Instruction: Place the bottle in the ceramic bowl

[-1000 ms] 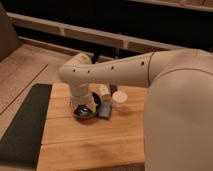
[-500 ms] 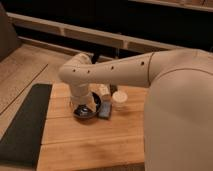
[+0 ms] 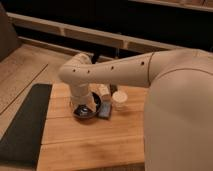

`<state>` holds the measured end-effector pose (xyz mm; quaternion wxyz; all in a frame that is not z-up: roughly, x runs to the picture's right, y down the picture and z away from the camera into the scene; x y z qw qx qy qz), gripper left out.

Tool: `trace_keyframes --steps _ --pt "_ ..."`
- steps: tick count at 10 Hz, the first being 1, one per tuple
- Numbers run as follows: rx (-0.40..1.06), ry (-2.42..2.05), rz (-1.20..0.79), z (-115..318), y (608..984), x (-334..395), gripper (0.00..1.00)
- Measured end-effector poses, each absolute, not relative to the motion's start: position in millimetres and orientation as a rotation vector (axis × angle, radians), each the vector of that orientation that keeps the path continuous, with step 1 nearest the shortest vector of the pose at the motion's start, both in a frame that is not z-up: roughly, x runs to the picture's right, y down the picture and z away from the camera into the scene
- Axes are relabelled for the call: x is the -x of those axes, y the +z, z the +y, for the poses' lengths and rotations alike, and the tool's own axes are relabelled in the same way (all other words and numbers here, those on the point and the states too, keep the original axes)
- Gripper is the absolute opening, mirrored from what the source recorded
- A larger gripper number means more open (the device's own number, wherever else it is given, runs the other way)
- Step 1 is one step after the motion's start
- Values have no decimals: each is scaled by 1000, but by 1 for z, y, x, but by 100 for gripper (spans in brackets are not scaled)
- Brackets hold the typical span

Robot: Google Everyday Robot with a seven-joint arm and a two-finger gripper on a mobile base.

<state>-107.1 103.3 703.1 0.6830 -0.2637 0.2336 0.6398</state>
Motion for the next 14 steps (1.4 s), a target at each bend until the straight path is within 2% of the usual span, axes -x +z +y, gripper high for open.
trace_keyframes --steps 10,14 --pt "581 1431 519 101 704 106 65" --pt "424 1432 302 24 723 87 65"
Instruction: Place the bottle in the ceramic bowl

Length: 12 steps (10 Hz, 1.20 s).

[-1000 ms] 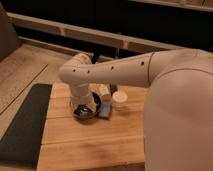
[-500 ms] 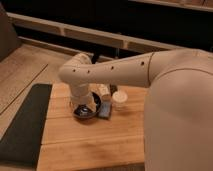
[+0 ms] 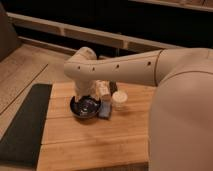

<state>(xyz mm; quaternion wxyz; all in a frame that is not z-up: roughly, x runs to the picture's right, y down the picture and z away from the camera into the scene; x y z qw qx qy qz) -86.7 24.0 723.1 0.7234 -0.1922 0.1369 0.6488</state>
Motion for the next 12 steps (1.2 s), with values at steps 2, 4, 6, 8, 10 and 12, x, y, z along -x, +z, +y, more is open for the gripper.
trace_keyframes --steps 2,4,6,8,10,12 --pt "372 1428 210 -8 721 70 65" --pt "364 1431 204 -11 721 64 65" --pt "367 1427 202 -10 721 67 65" --pt "355 1434 208 -15 724 61 65" --pt "290 1464 218 -40 747 21 65" --pt "287 1453 192 -55 780 -2 65"
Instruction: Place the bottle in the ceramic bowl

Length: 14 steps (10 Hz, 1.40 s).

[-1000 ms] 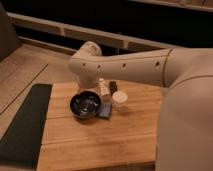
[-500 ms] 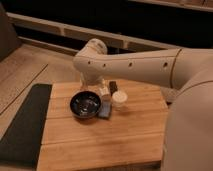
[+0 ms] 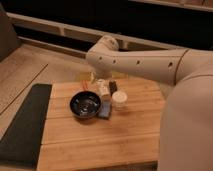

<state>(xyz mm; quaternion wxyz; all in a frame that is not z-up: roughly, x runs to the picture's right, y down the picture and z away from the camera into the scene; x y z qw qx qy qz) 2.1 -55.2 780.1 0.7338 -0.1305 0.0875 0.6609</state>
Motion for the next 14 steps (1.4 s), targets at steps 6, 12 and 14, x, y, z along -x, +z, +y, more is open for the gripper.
trace_keyframes --steps 6,12,14 --pt "377 1533 144 -56 820 -27 65" --pt "253 1500 206 -64 861 -64 65" --pt "279 1475 189 -57 888 -54 65"
